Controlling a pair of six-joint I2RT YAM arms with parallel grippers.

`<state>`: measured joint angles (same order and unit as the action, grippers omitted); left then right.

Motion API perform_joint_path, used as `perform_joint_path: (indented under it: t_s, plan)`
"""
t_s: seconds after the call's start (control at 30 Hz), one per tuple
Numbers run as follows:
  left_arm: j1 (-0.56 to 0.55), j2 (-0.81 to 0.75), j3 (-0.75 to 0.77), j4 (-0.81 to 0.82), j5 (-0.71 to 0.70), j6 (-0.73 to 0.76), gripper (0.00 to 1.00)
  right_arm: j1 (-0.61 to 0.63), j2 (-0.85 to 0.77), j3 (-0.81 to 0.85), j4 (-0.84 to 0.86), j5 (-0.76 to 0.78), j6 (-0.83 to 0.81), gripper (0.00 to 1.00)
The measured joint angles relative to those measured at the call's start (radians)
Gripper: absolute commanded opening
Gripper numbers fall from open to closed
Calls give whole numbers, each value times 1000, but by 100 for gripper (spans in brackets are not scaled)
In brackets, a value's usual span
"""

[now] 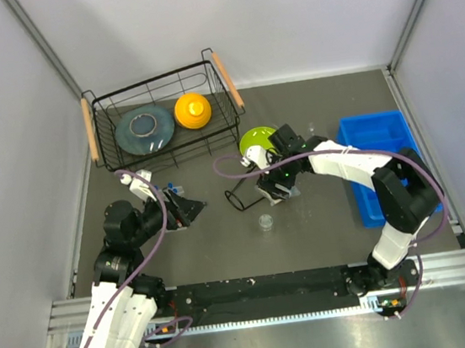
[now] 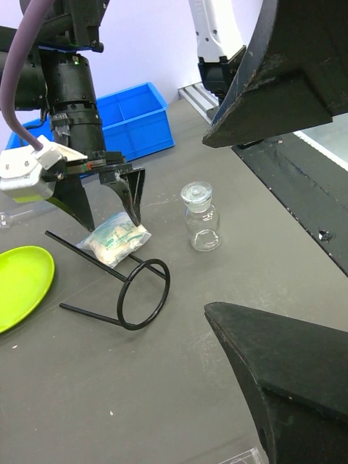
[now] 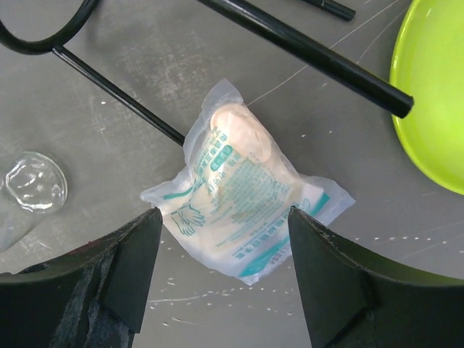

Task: Organize the chemistry lab equipment

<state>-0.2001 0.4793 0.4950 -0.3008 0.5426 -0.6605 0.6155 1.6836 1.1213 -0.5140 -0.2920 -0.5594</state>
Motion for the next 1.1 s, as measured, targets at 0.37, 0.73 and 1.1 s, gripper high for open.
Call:
perform_joint_path:
  t_s: [0.37, 0.73, 1.1]
  plan:
    - [-2, -36, -5, -13, 0, 0, 93, 5, 27, -27, 26, 55, 47, 12]
    - [-3, -38, -9, -18, 18, 5, 93, -37, -127, -76, -13, 10, 42, 2]
    - [-11, -38, -9, -14, 64, 21, 93, -323, -393, 15, -199, -108, -35, 6]
